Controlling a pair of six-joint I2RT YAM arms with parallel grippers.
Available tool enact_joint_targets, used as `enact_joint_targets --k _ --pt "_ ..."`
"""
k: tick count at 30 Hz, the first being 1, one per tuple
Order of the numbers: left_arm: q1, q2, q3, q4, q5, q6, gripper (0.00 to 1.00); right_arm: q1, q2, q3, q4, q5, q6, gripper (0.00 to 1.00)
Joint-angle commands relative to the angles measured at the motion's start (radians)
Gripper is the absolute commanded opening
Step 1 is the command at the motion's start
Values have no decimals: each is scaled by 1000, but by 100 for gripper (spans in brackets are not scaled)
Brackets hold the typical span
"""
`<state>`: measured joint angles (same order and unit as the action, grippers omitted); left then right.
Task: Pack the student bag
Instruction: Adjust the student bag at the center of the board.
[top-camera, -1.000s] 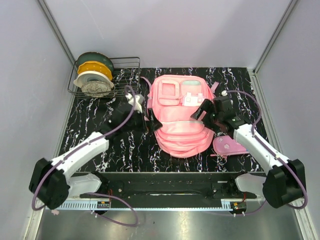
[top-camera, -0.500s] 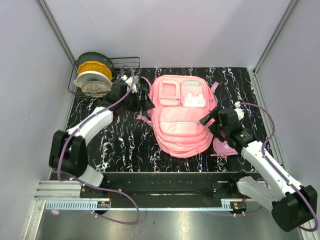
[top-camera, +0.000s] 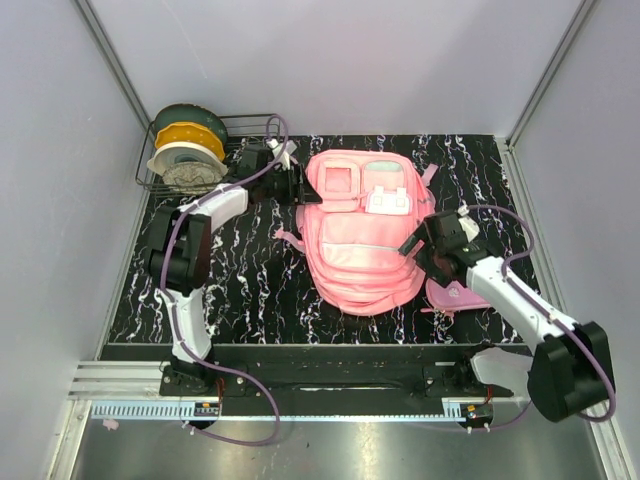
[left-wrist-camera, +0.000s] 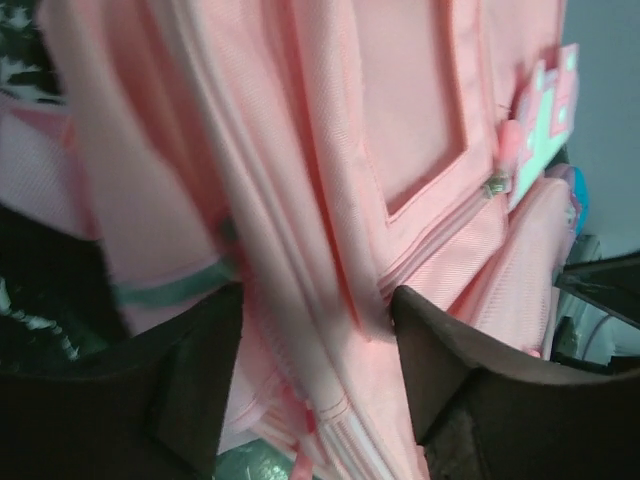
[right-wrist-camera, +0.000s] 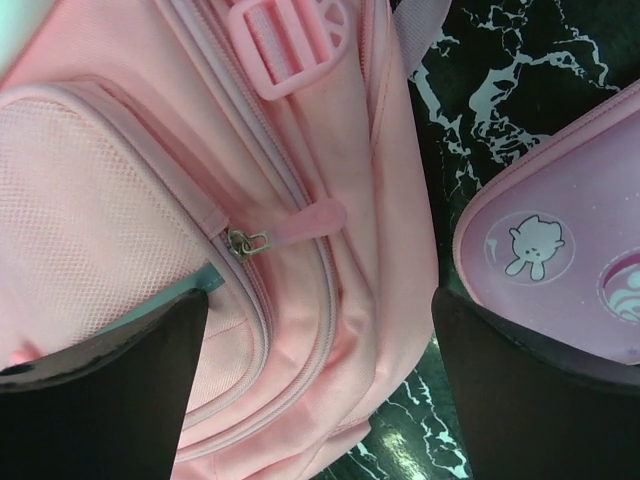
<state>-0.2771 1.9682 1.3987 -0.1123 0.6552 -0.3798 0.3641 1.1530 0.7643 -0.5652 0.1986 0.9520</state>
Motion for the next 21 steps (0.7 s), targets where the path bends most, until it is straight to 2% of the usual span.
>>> enact_joint_targets --k 1,3,6,8,10,14,18,21 --pt "1 46 14 213 168 -104 53 -68 131 78 67 -31 -108 100" --pt "-5 37 -42 255 164 -131 25 -112 215 125 76 -85 -171 100" --pt "-19 0 -114 283 149 -142 0 -157 313 182 111 -175 -229 100" --pt "-27 -55 -171 324 120 -165 0 -189 355 220 120 -241 -249 100" --pt "-36 -93 -272 406 106 -218 0 -198 407 280 125 -255 -274 100" --pt "-79 -184 -418 467 49 -275 0 -215 459 368 136 -246 -302 100" --pt "-157 -245 -498 514 -43 -349 0 -238 545 511 142 -272 -375 100" --pt "-172 -243 -543 592 -100 -445 0 -248 524 573 127 -249 -400 100"
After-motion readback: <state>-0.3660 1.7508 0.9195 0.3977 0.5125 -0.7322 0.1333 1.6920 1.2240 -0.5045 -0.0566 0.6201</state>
